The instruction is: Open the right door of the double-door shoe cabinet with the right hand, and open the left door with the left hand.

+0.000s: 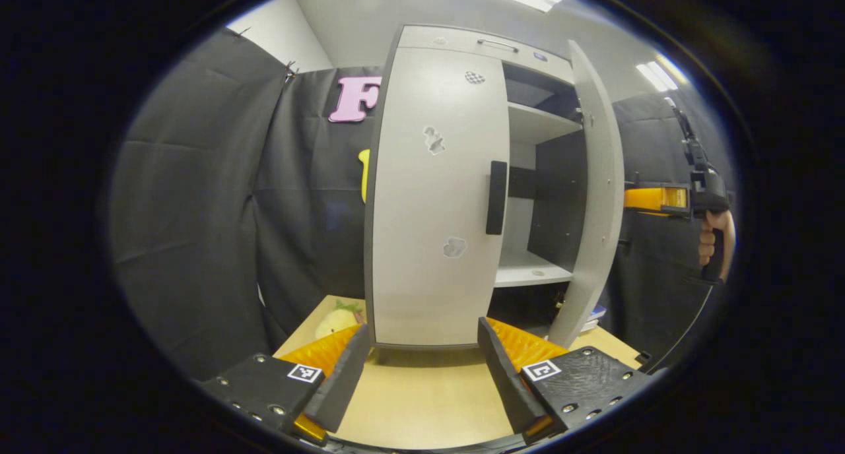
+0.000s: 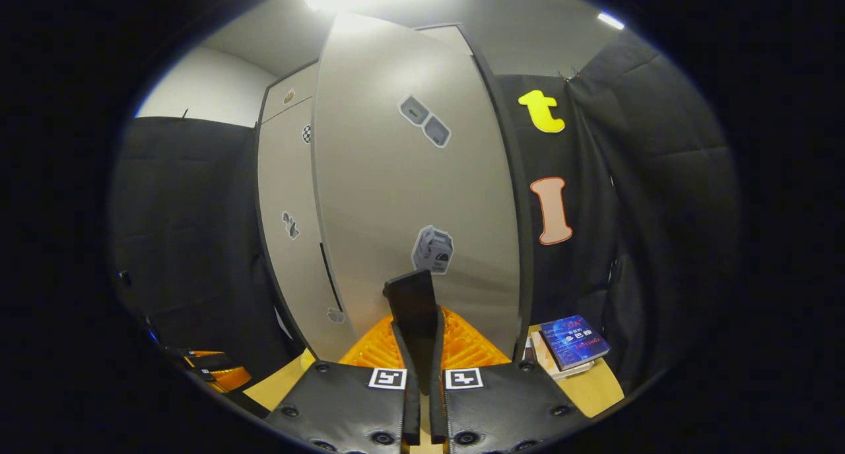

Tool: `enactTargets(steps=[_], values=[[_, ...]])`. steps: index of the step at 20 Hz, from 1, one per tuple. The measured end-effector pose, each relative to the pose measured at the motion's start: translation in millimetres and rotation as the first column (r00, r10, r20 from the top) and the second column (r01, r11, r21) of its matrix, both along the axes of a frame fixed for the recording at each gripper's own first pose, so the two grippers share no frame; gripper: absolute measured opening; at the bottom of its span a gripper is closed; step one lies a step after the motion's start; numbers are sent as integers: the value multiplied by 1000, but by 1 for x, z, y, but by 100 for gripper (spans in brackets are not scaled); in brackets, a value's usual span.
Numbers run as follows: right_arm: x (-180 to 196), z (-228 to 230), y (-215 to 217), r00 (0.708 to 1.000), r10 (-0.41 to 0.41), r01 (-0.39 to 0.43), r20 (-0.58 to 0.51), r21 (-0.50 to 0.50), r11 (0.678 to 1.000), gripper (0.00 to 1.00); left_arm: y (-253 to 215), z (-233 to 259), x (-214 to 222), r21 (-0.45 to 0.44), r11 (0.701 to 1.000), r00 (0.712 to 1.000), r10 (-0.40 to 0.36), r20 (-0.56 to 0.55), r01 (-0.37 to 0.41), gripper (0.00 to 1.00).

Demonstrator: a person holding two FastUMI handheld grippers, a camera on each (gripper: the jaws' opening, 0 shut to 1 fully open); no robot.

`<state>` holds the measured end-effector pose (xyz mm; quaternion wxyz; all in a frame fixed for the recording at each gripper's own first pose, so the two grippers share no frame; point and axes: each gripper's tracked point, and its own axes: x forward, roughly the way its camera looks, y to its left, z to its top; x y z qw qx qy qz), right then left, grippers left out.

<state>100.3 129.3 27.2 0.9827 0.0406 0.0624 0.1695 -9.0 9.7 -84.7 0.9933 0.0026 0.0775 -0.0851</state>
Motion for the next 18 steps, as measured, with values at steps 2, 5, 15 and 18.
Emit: enactTargets(steps=[2,5,15,18], values=[[-1,0,-2,1000,-12,12,-2,1,1000,7,-2,-3,-3,-9,1000,1000,0,-26,0,94],[-3,1,-9,999,-35,35,-3,-3,999,7,-3,-4,-2,-10,1000,999,-6,-32,5,94],[4,4,-35,990,-137,136,28,15,991,6,-21,-11,12,9,999,999,-35,-38,35,94],[7,-2,-52,988,-146,150,55,-71,986,5,-38,-15,14,-2,998,997,-59,-45,59,94]])
